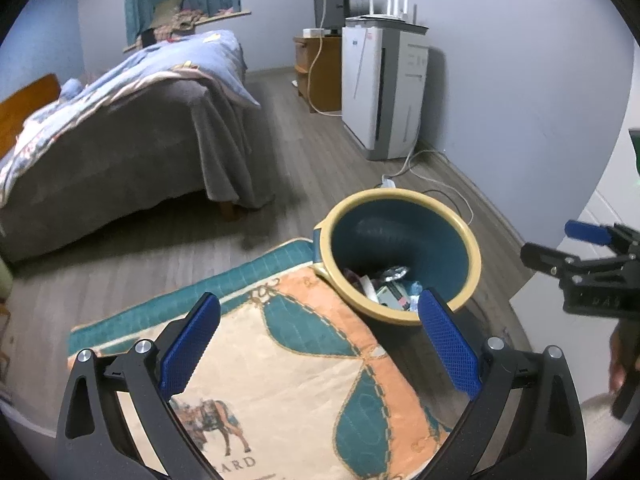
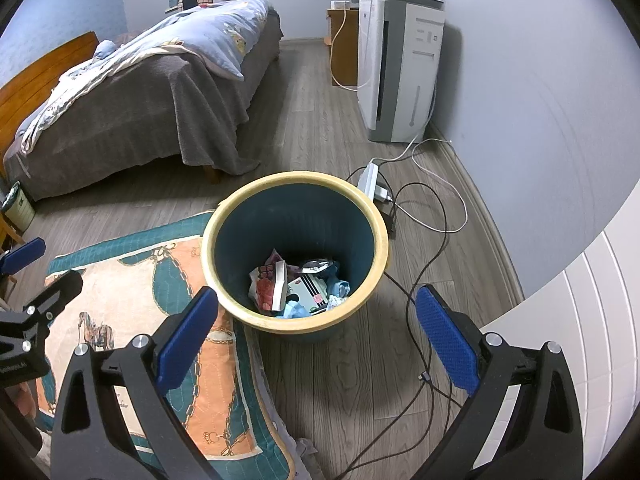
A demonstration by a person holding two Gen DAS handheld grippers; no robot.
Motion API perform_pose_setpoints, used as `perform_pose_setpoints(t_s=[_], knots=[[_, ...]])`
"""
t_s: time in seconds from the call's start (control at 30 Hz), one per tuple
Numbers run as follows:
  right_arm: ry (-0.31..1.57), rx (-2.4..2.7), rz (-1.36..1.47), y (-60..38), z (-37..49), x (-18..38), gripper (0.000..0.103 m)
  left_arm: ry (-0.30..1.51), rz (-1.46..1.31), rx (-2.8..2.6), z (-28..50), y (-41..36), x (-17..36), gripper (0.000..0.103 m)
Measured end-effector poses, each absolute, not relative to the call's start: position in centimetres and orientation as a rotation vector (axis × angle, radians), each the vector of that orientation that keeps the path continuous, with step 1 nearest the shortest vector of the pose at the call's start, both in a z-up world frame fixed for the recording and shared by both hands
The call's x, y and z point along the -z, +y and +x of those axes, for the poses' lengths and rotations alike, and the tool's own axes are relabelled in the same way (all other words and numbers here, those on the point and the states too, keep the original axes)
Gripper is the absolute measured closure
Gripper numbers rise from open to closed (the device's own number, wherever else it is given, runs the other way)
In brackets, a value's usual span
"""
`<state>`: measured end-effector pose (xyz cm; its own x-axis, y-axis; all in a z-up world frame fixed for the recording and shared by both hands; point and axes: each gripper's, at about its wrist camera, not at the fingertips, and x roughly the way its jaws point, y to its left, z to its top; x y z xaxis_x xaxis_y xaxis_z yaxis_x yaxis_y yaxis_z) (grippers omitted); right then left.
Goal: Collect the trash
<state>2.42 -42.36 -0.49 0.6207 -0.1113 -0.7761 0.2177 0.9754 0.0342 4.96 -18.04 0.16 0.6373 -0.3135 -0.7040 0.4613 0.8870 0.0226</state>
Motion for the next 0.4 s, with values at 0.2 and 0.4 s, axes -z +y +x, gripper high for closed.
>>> perform_pose_setpoints(t_s=[0.2,0.4], knots=[[0.883,0.190,0.128,-42.4,2.5,0.5,0.006,0.761,0.235,0.468,4.9,-18.3,-0.3,0.005],[0.884,0.190,0.127,-42.4,2.5,0.5,0.006,0.776,0.265,0.470,4.6,-18.7,-0.3,0.005]])
